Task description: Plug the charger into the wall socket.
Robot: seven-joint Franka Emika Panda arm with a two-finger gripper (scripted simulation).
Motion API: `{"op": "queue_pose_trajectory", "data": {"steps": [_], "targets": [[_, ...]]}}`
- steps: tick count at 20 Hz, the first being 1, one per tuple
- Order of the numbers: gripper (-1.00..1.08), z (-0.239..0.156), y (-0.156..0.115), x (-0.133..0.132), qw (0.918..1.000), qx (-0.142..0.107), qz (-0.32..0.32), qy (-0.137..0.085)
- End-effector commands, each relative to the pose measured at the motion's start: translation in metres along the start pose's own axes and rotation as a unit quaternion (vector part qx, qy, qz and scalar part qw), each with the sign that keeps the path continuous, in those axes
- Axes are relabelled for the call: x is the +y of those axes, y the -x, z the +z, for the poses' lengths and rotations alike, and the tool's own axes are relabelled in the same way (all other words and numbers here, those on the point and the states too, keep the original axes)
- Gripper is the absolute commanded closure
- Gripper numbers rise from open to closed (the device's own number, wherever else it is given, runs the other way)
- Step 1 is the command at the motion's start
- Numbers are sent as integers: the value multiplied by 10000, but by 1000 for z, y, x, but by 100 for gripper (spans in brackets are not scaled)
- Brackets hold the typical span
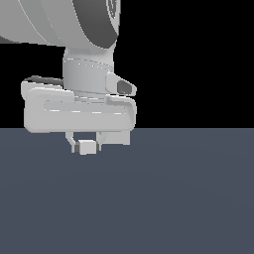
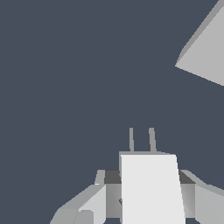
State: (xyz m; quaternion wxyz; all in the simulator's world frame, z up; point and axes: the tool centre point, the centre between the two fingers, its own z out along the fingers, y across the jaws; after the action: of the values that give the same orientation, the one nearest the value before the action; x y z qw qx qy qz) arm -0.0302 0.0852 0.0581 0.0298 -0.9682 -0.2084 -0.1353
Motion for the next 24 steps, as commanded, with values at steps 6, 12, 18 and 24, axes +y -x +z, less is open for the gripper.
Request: {"op": "queue_pose_trajectory", "data": {"steps": [6,12,18,24], "targets": [[108,-16,-12,20,9948,4,978,274],[108,-27,-18,34,9856,-4,1627,460],[108,-35,-19,43,9770,-18,2052,582],[108,-38,-20,48,9719,-27,2262,644]]}}
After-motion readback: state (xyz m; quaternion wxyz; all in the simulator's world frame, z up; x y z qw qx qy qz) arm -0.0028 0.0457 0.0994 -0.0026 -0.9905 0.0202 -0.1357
